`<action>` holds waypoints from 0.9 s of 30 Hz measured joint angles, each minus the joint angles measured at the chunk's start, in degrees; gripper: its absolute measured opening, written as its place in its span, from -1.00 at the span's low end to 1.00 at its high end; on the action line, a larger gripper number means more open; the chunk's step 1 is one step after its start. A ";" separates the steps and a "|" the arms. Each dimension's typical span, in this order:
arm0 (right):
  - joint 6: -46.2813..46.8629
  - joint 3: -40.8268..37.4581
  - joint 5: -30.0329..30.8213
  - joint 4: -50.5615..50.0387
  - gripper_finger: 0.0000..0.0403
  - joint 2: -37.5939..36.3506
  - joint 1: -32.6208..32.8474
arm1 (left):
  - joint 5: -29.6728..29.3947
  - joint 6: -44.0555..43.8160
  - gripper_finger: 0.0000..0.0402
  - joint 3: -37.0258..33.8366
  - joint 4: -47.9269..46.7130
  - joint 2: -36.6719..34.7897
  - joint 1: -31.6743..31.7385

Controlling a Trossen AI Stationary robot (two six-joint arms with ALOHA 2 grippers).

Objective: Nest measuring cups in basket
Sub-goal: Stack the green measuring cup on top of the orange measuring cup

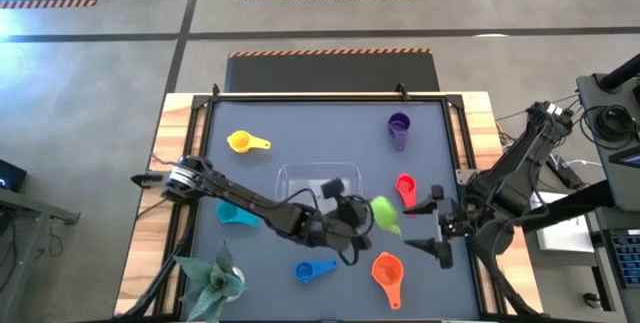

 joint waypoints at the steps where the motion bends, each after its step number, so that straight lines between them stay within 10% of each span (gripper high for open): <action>1: -1.39 0.00 0.46 -0.03 0.80 0.60 0.00 | -2.34 -4.57 -1.00 0.00 -2.23 -0.38 0.09; 6: -9.25 0.00 3.76 -0.72 0.80 5.82 -0.02 | -7.35 -18.81 -1.00 0.00 -11.15 -1.77 0.38; 17: -14.42 2.80 18.54 -5.68 0.80 21.95 -0.15 | -5.26 -19.62 -1.00 0.04 -10.39 -2.20 0.35; 27: 0.08 11.79 19.02 -25.11 0.36 27.93 -2.92 | -5.23 -19.22 -1.00 0.04 -10.18 -2.18 0.35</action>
